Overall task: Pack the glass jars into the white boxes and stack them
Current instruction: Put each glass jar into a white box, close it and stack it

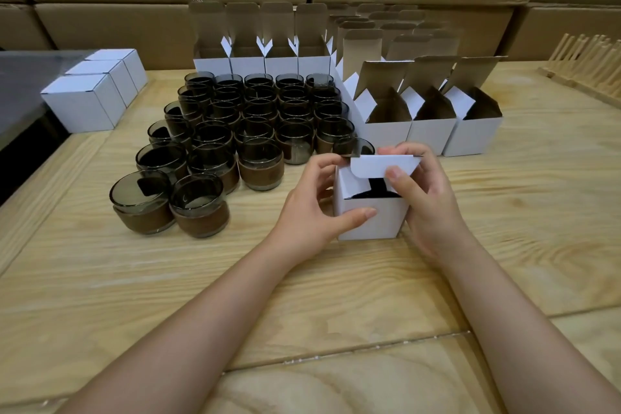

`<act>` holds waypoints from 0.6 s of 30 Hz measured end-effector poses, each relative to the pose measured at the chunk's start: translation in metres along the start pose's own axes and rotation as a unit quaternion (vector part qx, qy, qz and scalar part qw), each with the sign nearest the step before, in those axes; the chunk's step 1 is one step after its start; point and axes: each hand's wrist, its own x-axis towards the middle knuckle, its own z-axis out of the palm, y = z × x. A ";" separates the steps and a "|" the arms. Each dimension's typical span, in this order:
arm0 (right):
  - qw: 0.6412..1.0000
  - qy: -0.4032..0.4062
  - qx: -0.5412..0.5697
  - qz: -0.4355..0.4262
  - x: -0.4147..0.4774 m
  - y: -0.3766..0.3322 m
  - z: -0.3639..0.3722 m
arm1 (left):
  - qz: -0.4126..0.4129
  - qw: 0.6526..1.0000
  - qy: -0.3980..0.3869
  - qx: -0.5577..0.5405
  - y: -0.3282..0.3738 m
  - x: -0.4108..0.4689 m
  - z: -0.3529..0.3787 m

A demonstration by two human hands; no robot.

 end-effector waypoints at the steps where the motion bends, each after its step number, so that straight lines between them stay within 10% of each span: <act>1: 1.000 -0.006 0.005 -0.003 0.000 0.001 -0.001 | 0.002 1.000 0.002 -0.004 -0.001 0.000 0.000; 18: 0.996 -0.066 -0.064 -0.006 -0.002 -0.001 -0.013 | 0.036 0.999 -0.024 -0.014 0.000 -0.001 0.000</act>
